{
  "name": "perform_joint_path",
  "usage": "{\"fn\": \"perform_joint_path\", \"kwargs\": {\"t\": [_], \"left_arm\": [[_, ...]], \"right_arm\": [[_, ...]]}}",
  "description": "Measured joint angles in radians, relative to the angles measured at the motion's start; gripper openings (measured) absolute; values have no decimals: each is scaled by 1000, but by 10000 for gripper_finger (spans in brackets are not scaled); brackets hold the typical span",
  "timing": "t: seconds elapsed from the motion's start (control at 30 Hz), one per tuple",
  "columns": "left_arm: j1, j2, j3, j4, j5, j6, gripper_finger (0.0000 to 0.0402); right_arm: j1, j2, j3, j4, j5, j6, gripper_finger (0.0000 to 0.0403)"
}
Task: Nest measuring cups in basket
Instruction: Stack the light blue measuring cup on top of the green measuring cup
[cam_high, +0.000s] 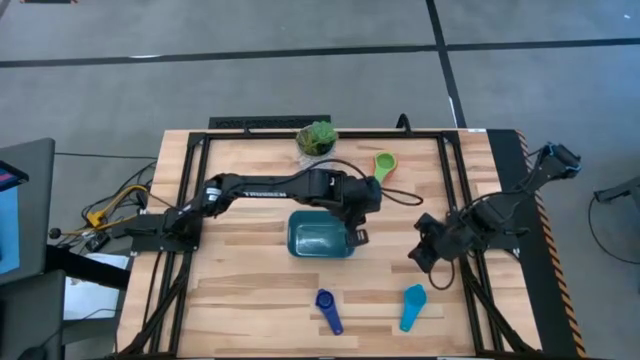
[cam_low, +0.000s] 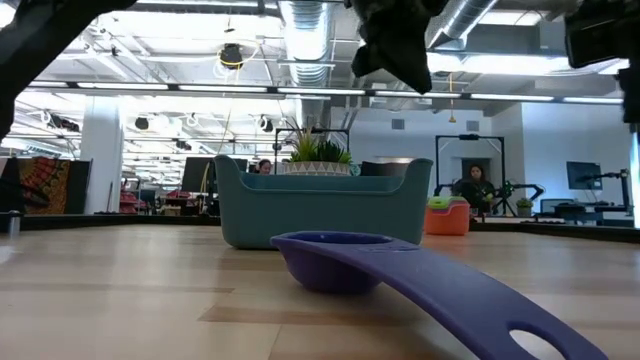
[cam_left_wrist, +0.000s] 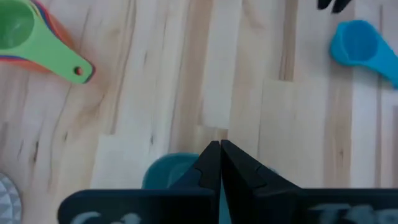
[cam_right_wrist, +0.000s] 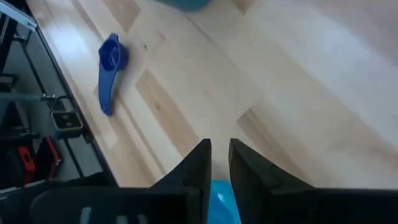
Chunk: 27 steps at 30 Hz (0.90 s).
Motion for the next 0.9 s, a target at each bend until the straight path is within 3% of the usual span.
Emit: {"fn": "perform_joint_path", "kwargs": {"t": [0.13,0.33,0.5,0.7,0.9], "left_arm": [[0,-42,-141,12,-10,5,0],[-11,-286,-611,368,-1,-121,0],[-18,-509,-944,613,-17,-238,0],[-39,-659,-1092,662,-57,-296,0],[-82,-697,-1105,619,-64,-294,0]], "right_arm": [[64,0,0,-1,7,78,83],[144,1,0,-23,115,156,78],[138,1,0,-96,119,184,83],[93,1,0,-166,79,176,120],[89,76,0,-185,-22,216,185]]}}
